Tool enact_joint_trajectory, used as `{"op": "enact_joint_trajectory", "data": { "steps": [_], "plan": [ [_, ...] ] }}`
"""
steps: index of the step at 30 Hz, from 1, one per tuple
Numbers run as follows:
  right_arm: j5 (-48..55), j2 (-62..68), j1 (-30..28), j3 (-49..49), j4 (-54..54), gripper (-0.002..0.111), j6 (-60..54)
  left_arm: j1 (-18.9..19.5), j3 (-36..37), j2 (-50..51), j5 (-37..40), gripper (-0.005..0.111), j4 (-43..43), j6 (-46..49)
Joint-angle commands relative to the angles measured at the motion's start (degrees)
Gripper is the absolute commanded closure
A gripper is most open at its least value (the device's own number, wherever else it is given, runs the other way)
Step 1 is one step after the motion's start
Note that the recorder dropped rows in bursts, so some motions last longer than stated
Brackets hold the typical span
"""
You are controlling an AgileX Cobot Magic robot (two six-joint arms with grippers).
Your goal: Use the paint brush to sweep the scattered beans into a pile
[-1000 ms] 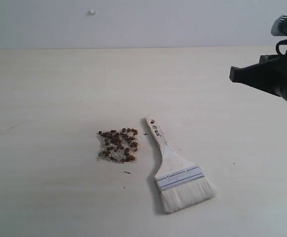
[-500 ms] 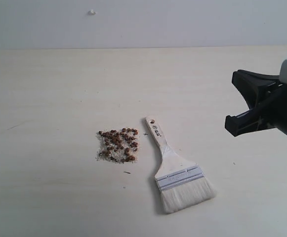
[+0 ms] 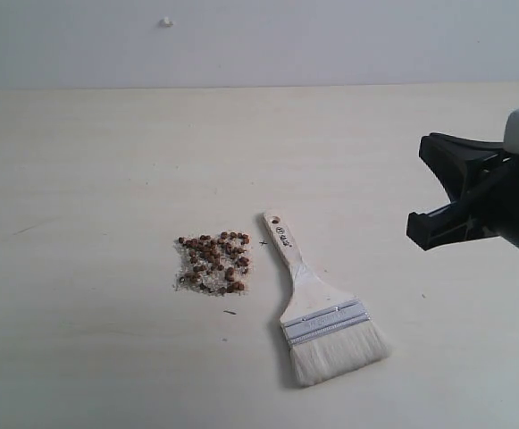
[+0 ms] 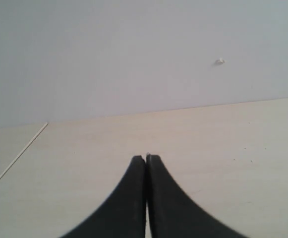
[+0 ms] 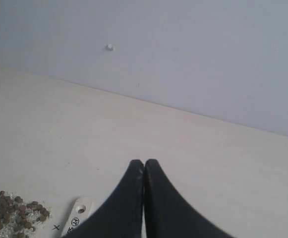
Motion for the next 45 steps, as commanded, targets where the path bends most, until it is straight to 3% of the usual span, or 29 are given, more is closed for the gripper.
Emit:
{"op": "enact_joint_trajectory", "data": {
  "steps": [1, 8, 20, 29, 37, 45],
  "plan": [
    [2.93, -1.32, 0.08, 0.25, 0.0, 0.108, -0.14, 0.06, -0.04, -0.37, -0.08, 0.107, -0.37, -0.02],
    [25.43, -14.65, -2.91, 0.25, 0.27, 0.108, -1.7, 0.06, -0.04, -0.37, -0.08, 0.107, -0.37, -0.02],
    [54.23, -50.8, -22.87, 0.25, 1.38, 0.108, -0.99, 0.06, -0.04, -0.37, -0.08, 0.107, -0.37, -0.02],
    [54.83, -61.21, -30.42, 1.93, 3.34, 0.108, -1.12, 0.06, -0.04, -0.37, -0.08, 0.107, -0.37, -0.02],
    [55.23, -69.79, -31.06, 6.94, 3.34, 0.108, -1.35, 0.06, -0.04, -0.37, -0.08, 0.107, -0.37, -0.02],
    [55.51, -69.79, -31.06, 11.49, 4.01, 0.108, -1.35, 0.06, -0.04, -0.37, -0.08, 0.107, -0.37, -0.02]
  ]
}}
